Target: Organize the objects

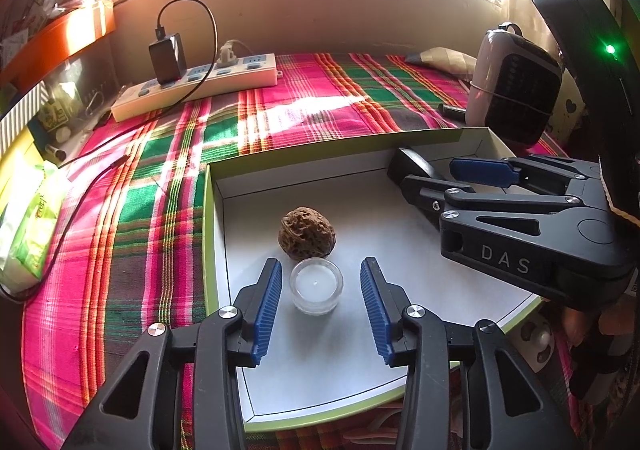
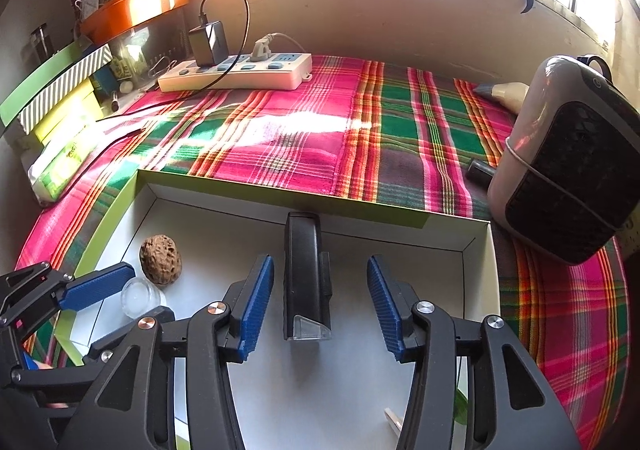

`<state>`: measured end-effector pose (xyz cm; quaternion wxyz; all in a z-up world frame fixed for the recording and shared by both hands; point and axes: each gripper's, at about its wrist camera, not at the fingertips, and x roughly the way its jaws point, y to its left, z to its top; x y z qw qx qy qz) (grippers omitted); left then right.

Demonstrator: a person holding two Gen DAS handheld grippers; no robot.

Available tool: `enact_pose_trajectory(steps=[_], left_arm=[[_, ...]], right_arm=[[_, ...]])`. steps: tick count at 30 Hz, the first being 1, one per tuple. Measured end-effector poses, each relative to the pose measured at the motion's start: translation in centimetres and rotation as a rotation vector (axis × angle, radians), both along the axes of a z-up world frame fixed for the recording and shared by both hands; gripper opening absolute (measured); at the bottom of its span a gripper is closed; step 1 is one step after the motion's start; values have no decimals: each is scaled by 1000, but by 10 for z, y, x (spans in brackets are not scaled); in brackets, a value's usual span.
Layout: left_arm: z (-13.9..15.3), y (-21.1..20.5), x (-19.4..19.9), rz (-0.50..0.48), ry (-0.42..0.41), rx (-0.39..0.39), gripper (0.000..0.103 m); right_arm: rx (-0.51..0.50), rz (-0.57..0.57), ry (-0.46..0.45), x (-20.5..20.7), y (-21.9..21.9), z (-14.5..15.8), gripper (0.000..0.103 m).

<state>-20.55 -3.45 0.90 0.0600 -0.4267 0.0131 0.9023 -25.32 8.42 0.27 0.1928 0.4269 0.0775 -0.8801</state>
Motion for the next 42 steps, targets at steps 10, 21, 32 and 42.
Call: enact_pose_trajectory(steps=[10, 21, 32, 42], left_arm=[[6, -6, 12, 26, 14, 10, 41], [17, -10, 35, 23, 43, 21, 42], [24, -26, 63, 33, 62, 82, 42], [27, -27, 84, 13, 76, 82, 42]], right_arm=[[-19, -17, 11, 12, 7, 5, 54], [-42, -29, 54, 41, 16, 22, 54], [-48, -34, 110, 78, 32, 34, 54], [-74, -46, 129, 103, 43, 39, 54]])
